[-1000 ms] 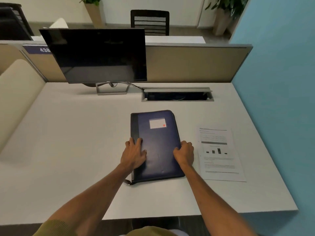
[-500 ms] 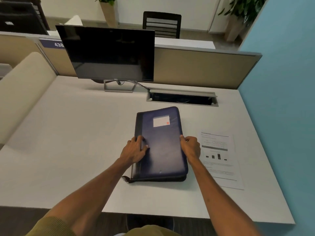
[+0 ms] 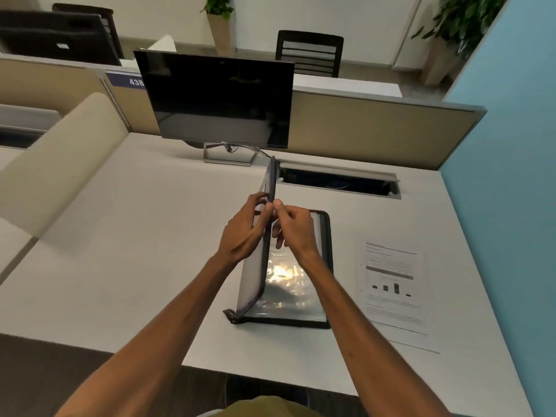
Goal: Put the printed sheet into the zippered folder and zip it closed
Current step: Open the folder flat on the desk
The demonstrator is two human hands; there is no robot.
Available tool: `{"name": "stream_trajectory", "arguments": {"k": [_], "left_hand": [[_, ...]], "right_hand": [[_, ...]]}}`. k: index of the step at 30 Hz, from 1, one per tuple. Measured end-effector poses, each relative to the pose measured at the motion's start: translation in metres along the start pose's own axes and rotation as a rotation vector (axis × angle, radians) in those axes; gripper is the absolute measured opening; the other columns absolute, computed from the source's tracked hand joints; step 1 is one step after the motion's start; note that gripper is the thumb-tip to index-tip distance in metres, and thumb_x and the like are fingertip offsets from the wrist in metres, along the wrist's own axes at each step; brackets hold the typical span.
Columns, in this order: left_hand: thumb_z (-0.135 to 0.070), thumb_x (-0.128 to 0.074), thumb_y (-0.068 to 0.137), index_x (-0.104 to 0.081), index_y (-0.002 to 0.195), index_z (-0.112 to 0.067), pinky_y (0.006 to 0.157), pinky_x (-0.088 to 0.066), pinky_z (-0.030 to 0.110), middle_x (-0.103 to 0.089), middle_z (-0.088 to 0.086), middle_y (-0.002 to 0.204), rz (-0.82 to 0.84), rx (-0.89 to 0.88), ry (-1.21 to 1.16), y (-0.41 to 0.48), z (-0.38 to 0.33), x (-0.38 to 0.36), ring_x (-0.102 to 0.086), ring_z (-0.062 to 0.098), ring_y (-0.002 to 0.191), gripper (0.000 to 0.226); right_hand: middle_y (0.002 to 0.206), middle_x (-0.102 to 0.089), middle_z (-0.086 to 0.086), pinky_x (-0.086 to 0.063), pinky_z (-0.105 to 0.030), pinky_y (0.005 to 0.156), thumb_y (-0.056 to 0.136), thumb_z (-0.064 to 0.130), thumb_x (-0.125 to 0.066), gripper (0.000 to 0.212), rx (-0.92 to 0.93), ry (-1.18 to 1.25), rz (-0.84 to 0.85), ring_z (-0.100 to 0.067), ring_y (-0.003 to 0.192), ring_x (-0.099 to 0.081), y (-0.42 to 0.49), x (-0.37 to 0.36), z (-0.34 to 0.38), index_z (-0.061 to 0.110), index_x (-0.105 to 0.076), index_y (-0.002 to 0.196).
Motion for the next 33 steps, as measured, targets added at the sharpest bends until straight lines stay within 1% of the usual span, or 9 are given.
{"name": "stream_trajectory", "arguments": {"k": [3,7,10,12,16,19,24,28,33], "left_hand": [[-0.075,-0.047,0.094,-0.034,0.158,-0.039,0.109,-0.047,0.047,-0.049,-0.003,0.162,0.008,0.033,-0.076,0.01,0.002,0.03,-0.058,0.02,0.135,0.074],[-0.056,-0.067,0.092,-0.034,0.16,-0.037,0.108,-0.05,0.044,-0.047,0.003,0.163,0.077,0.067,-0.133,0.011,0.024,0.063,-0.054,0.02,0.132,0.078],[-0.031,-0.063,0.105,-0.035,0.161,-0.038,0.102,-0.058,0.042,-0.051,0.006,0.157,0.043,0.094,-0.129,0.002,0.047,0.085,-0.058,0.02,0.124,0.063],[-0.026,-0.06,0.107,-0.035,0.161,-0.039,0.099,-0.06,0.042,-0.051,0.004,0.156,0.022,0.114,-0.112,-0.004,0.06,0.096,-0.058,0.019,0.124,0.061],[-0.024,-0.057,0.109,-0.032,0.165,-0.031,0.111,-0.05,0.05,-0.046,0.005,0.164,0.025,0.179,-0.025,-0.008,0.084,0.116,-0.05,0.025,0.138,0.061],[-0.021,-0.054,0.109,-0.032,0.164,-0.024,0.106,-0.051,0.045,-0.052,0.009,0.157,0.022,0.248,0.207,-0.009,0.111,0.136,-0.058,0.034,0.135,0.06],[-0.019,-0.056,0.102,-0.033,0.156,-0.018,0.096,-0.056,0.052,-0.059,0.014,0.141,-0.004,0.379,0.467,-0.021,0.175,0.151,-0.065,0.038,0.116,0.059],[-0.016,-0.06,0.102,-0.01,0.168,-0.015,0.086,-0.057,0.049,-0.044,0.019,0.152,0.002,0.446,0.553,-0.03,0.207,0.142,-0.064,0.039,0.112,0.083],[-0.017,-0.065,0.099,-0.004,0.169,-0.013,0.11,-0.05,0.057,-0.028,0.022,0.165,0.031,0.501,0.537,-0.039,0.247,0.127,-0.045,0.043,0.14,0.093]], "right_hand": [[0.066,-0.072,-0.008,-0.058,-0.037,0.05,0.11,0.043,-0.046,0.049,0.035,0.066,0.114,-0.033,0.05,-0.067,-0.006,-0.032,0.012,0.005,-0.073,0.095],[0.084,-0.076,-0.011,-0.055,-0.031,0.05,0.11,0.024,-0.047,0.027,0.077,0.085,0.26,-0.036,0.063,-0.071,-0.011,-0.07,0.009,0.016,-0.071,0.118],[0.104,-0.076,0.001,-0.063,-0.033,0.071,0.103,0.026,-0.056,0.028,0.078,-0.028,0.305,-0.02,0.082,-0.073,-0.011,-0.096,-0.011,0.026,-0.069,0.127],[0.116,-0.073,0.005,-0.064,-0.041,0.088,0.1,0.028,-0.064,0.031,0.073,-0.137,0.302,-0.013,0.097,-0.071,-0.01,-0.108,-0.027,0.028,-0.067,0.131],[0.145,-0.059,0.005,-0.057,-0.046,0.104,0.097,0.031,-0.071,0.051,0.033,-0.354,0.34,-0.017,0.121,-0.063,-0.017,-0.126,-0.062,0.031,-0.054,0.145],[0.163,-0.039,0.003,-0.045,-0.049,0.116,0.097,0.031,-0.07,0.065,0.065,-0.572,0.406,-0.025,0.144,-0.047,-0.024,-0.138,-0.086,0.029,-0.041,0.155],[0.175,-0.015,-0.006,-0.029,-0.053,0.124,0.101,0.036,-0.064,0.081,0.098,-0.857,0.559,-0.033,0.157,-0.026,-0.038,-0.158,-0.125,0.024,-0.018,0.166],[0.176,-0.004,-0.004,-0.013,-0.057,0.128,0.101,0.041,-0.063,0.088,0.131,-0.977,0.63,-0.031,0.161,-0.015,-0.048,-0.17,-0.143,0.028,-0.006,0.167],[0.176,0.005,-0.002,-0.002,-0.058,0.128,0.103,0.053,-0.052,0.085,0.186,-1.089,0.618,-0.03,0.163,-0.004,-0.048,-0.175,-0.15,0.031,-0.001,0.167]]}}
Point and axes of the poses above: each hand's wrist, its own y-axis towards the middle knuckle, its own x-axis out of the back of the hand, z = x × y, the point moved 10 cm from there along y, towards the middle knuckle
